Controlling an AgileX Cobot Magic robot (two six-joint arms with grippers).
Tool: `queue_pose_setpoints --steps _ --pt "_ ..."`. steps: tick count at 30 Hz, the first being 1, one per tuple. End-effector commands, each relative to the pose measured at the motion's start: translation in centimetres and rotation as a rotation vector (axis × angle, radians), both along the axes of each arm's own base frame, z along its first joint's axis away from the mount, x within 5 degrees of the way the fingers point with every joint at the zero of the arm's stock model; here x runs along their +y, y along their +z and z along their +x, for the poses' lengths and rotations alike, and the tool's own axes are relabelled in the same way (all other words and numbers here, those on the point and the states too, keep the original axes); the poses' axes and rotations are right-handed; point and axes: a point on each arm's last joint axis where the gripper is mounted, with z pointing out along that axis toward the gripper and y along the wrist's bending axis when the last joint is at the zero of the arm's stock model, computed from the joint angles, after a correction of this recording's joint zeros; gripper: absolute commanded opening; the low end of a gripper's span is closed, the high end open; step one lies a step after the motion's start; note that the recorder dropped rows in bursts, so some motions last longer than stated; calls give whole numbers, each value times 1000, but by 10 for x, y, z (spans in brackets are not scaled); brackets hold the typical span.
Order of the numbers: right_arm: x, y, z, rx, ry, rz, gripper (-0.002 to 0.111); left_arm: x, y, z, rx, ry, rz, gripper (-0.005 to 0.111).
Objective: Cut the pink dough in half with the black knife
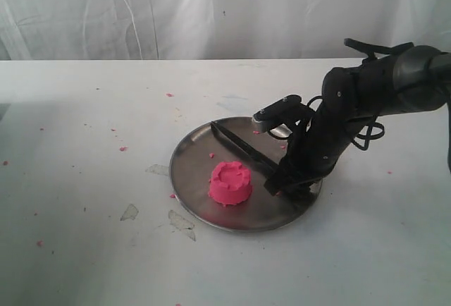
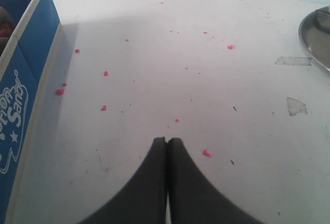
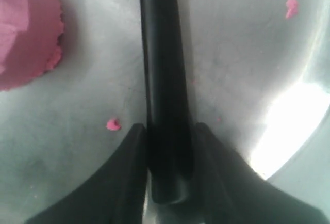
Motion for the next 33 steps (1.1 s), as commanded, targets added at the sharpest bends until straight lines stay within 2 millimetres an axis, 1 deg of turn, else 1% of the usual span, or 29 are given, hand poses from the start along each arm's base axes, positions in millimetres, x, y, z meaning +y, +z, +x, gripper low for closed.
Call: queue_pose_setpoints --steps 1,10,15,17,18,22,23,27,29,33 --pt "0 2 0 5 11 -5 0 -1 -1 0 -4 -7 -8 0" --pt "-1 9 -3 16 18 -7 0 -1 -1 0 -4 -7 -8 0" --pt "-3 36 -7 -32 10 17 0 -1 -1 0 -4 -7 -8 0" --pt "-4 41 -12 -6 14 10 0 -1 -1 0 -4 -7 -8 0" --pt "-4 42 -14 7 16 6 0 -1 -1 0 -4 -7 -8 0" --pt "-11 40 -29 174 34 -62 0 -1 -1 0 -4 -7 -8 0" --pt "-12 39 -30 185 31 -74 0 -1 -1 0 -4 -7 -8 0" --pt "-16 39 -36 265 -39 -112 0 -1 -1 0 -4 -7 -8 0" --pt "-19 36 -44 341 -56 -140 0 -1 -1 0 -4 -7 -8 0" --pt "-20 33 -47 347 -56 -144 0 -1 -1 0 -4 -7 -8 0"
